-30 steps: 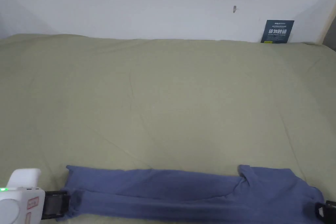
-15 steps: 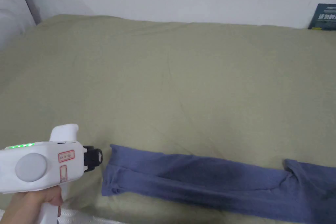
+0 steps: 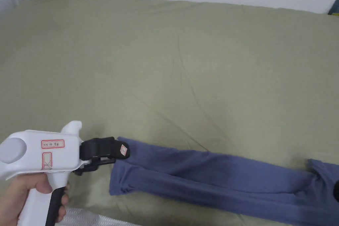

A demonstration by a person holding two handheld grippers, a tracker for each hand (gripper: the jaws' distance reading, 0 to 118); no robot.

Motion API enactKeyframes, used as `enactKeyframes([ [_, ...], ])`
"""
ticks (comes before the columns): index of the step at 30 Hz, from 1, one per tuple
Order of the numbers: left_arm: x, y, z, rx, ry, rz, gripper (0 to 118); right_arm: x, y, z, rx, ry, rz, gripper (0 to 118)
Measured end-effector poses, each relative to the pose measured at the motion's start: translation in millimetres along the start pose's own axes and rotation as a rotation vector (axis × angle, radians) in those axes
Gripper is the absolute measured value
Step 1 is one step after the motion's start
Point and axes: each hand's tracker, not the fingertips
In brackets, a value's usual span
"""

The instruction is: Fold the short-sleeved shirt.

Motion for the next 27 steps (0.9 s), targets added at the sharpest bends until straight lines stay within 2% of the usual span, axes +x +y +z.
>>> enactKeyframes([
  [3, -17, 9, -18, -0.123, -0.069, 0.03, 118, -3, -2, -2, -0.02, 0.001, -0.006, 0],
  [7, -28, 16, -31, -0.15, -0.149, 0.054, 118, 0, -5, -5, -0.034, -0.012, 0.003, 0],
  [10, -33, 20, -44, -0.175, -0.231, 0.129, 118, 5, -5, -8, -0.044, -0.013, -0.002, 0],
  [12, -32, 17, -53, -0.189, -0.213, 0.099, 118, 6, -7, -9, -0.049, -0.014, -0.002, 0],
  [15, -28, 12, -59, -0.232, -0.312, 0.13, 117, 6, -9, -7, -0.048, -0.014, -0.007, 0],
  [16, -29, 11, -61, -0.23, -0.301, 0.124, 116, 5, -10, -6, -0.049, -0.013, -0.01, 0],
  [17, -29, 9, -62, -0.223, -0.283, 0.119, 104, 6, -10, -7, -0.051, -0.006, -0.013, 0],
  [18, -28, 11, -64, -0.208, -0.238, 0.141, 74, 7, -11, -8, -0.056, -0.001, -0.016, 0],
  [19, -33, 8, -68, -0.199, -0.161, 0.18, 24, 8, -13, -9, -0.059, 0.004, -0.02, 0],
  [20, -38, 2, -74, -0.212, -0.04, 0.142, 7, 9, -14, -8, -0.058, 0.008, -0.024, 0],
  [22, -31, -6, -70, -0.162, -0.232, 0.234, 6, 12, -15, -7, -0.059, 0.012, -0.032, 0],
  [25, -14, -16, -66, -0.149, -0.139, 0.147, 5, 9, -15, -2, -0.055, 0.018, -0.032, 0],
  [27, -11, 1, -61, -0.147, -0.129, 0.164, 4, 9, -13, 0, -0.051, 0.018, -0.027, 0],
])
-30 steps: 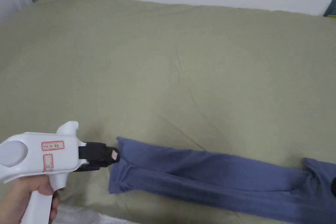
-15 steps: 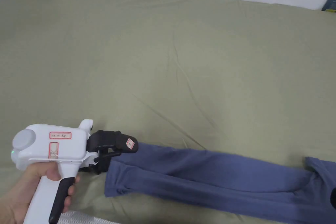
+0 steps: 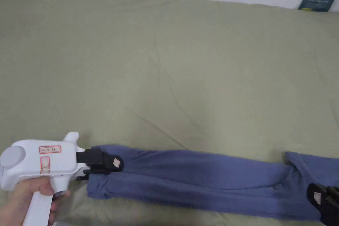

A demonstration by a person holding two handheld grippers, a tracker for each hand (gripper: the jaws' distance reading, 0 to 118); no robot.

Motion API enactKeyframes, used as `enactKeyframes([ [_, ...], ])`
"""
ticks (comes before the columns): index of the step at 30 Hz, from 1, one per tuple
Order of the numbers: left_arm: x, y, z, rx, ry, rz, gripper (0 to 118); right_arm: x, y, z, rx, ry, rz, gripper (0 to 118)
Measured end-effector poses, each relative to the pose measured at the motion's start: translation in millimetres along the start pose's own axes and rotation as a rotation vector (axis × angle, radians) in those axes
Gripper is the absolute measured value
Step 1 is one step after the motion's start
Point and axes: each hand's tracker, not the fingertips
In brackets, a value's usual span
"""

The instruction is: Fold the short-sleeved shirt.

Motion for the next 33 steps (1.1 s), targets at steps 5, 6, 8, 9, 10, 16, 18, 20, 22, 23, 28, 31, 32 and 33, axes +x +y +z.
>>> enactKeyframes([
  [5, 18, 5, 23, 0.078, 0.096, -0.078, 4, 3, 10, 14, 0.05, -0.002, -0.003, 0],
  [6, 20, 6, 28, 0.066, 0.108, -0.092, 4, 5, 11, 16, 0.063, -0.005, -0.002, 0],
  [8, 26, 5, 42, 0.085, 0.123, -0.097, 4, 11, 14, 18, 0.069, -0.007, -0.003, 0],
  [9, 25, 9, 54, 0.124, 0.133, -0.092, 4, 14, 15, 18, 0.075, -0.007, -0.007, 0],
  [10, 24, 11, 63, 0.14, 0.138, -0.086, 4, 15, 15, 19, 0.082, -0.005, -0.011, 0],
  [16, 24, 18, 132, 0.202, 0.286, -0.068, 4, 20, 16, 21, 0.09, 0.003, -0.014, 0],
  [18, 26, 20, 142, 0.199, 0.322, -0.079, 4, 20, 16, 20, 0.093, 0.006, -0.023, 0],
  [20, 32, 20, 142, 0.203, 0.356, -0.088, 4, 19, 14, 18, 0.092, 0.011, -0.027, 0],
  [22, 38, 18, 139, 0.203, 0.377, -0.099, 4, 18, 12, 18, 0.092, 0.011, -0.027, 0],
  [23, 43, 19, 135, 0.202, 0.391, -0.116, 4, 18, 12, 19, 0.089, 0.017, -0.028, 0],
  [28, 87, 7, 123, 0.189, 0.531, -0.206, 4, 20, 10, 23, 0.095, 0.027, -0.031, 0],
  [31, 126, -5, 110, 0.176, 0.582, -0.279, 4, 22, 8, 27, 0.099, 0.039, -0.035, 0],
  [32, 140, -10, 103, 0.163, 0.608, -0.31, 4, 22, 7, 28, 0.102, 0.042, -0.035, 0],
  [33, 154, -15, 95, 0.156, 0.614, -0.328, 4, 22, 6, 30, 0.107, 0.045, -0.036, 0],
])
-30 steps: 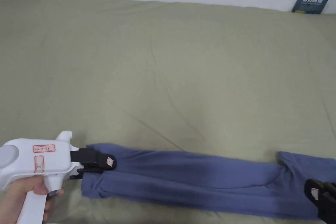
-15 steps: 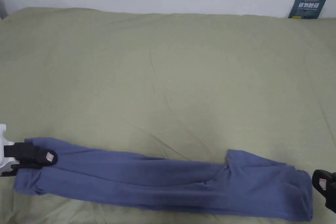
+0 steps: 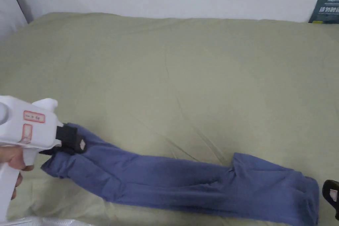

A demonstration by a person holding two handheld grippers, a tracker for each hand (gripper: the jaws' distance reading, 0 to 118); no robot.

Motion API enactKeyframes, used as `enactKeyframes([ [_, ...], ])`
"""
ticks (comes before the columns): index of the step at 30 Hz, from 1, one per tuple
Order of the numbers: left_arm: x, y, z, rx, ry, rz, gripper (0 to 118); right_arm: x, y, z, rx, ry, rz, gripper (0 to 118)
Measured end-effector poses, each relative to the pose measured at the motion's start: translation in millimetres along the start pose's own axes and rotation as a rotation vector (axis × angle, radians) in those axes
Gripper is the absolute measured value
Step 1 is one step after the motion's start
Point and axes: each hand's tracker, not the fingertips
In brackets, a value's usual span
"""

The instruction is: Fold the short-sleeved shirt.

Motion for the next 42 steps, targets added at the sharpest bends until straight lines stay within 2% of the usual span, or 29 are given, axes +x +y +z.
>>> enactKeyframes([
  [5, 90, -6, -15, -0.029, 0.087, -0.208, 4, 4, -4, 5, 0.019, 0.019, -0.012, 0],
  [7, 122, -14, -33, -0.054, 0.093, -0.246, 4, 6, -5, 7, 0.023, 0.032, -0.017, 0],
  [11, 182, -29, -90, -0.119, 0.152, -0.349, 4, 10, -11, 10, 0.031, 0.042, -0.043, 0],
  [16, 233, -48, -170, -0.178, 0.169, -0.396, 5, 20, -18, 8, 0.016, 0.036, -0.094, 0],
  [17, 237, -51, -180, -0.19, 0.175, -0.406, 19, 22, -20, 9, 0.013, 0.04, -0.105, 0],
  [19, 246, -57, -200, -0.244, 0.104, -0.315, 112, 25, -21, 9, 0.005, 0.031, -0.116, 0],
  [20, 248, -53, -202, -0.162, 0.036, -0.361, 114, 26, -21, 10, 0.0, 0.023, -0.122, 0],
  [21, 246, -53, -204, -0.204, 0.056, -0.314, 111, 28, -21, 10, -0.001, 0.022, -0.124, 0],
  [23, 246, -54, -195, -0.224, 0.071, -0.308, 112, 31, -21, 10, -0.001, 0.021, -0.137, 0],
  [26, 235, -55, -171, -0.194, -0.003, -0.268, 111, 33, -20, 7, -0.005, 0.032, -0.158, 0],
  [27, 227, -54, -160, -0.163, -0.035, -0.239, 107, 32, -20, 5, -0.004, 0.029, -0.16, 0],
  [28, 215, -53, -144, -0.127, -0.065, -0.217, 96, 31, -20, 5, -0.005, 0.029, -0.159, 0],
  [30, 196, -52, -116, -0.061, -0.075, -0.235, 0, 28, -20, 4, -0.009, 0.041, -0.148, 0],
  [32, 174, -54, -100, 0.028, 0.052, -0.215, 0, 24, -20, 0, -0.012, 0.052, -0.137, 0],
  [33, 165, -53, -99, 0.01, 0.113, -0.267, 0, 23, -20, -2, -0.012, 0.056, -0.138, 0],
  [39, 144, -50, -139, -0.018, 0.117, -0.151, 0, 18, -22, -1, -0.018, 0.097, -0.157, 0],
  [42, 162, -62, -168, -0.156, -0.23, -0.013, 0, 19, -25, -2, -0.026, 0.087, -0.159, 0],
])
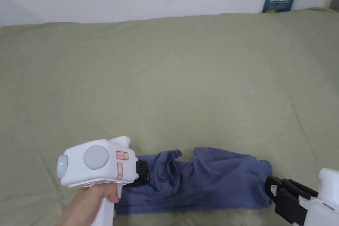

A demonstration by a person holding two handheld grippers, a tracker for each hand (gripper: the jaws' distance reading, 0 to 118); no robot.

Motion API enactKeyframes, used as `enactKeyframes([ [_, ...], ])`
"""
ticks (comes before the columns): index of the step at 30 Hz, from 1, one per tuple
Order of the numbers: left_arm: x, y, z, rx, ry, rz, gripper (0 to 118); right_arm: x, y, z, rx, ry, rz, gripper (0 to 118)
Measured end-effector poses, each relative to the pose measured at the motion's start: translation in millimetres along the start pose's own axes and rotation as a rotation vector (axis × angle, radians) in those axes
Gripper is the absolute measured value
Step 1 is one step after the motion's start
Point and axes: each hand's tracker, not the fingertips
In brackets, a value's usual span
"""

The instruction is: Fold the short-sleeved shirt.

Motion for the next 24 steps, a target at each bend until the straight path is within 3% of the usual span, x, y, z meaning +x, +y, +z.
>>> enactKeyframes([
  [2, 4, -4, -33, -0.039, -0.128, 0.045, 0, 3, -1, 0, -0.008, -0.019, -0.013, 0],
  [3, 4, -5, -45, -0.057, -0.111, 0.059, 0, 4, -1, 2, -0.009, -0.021, -0.016, 0],
  [6, 3, -7, -53, -0.045, -0.234, 0.123, 0, 5, 0, 7, -0.014, -0.041, -0.016, 0],
  [10, 8, -11, -41, -0.028, -0.215, 0.02, 0, 2, 2, 2, -0.026, -0.07, -0.003, 0],
  [12, -2, -7, -38, -0.064, -0.278, 0.065, 0, -1, 2, -3, -0.03, -0.073, -0.007, 0],
  [16, -31, 3, 13, 0.009, -0.225, 0.002, 0, -14, 4, -10, -0.036, -0.051, 0.013, 0],
  [20, -81, 7, 76, 0.076, -0.255, 0.096, 0, -29, 4, -25, -0.062, -0.034, 0.047, 0],
  [24, -119, 4, 101, 0.124, -0.11, 0.12, 0, -45, 4, -41, -0.078, -0.016, 0.08, 0],
])
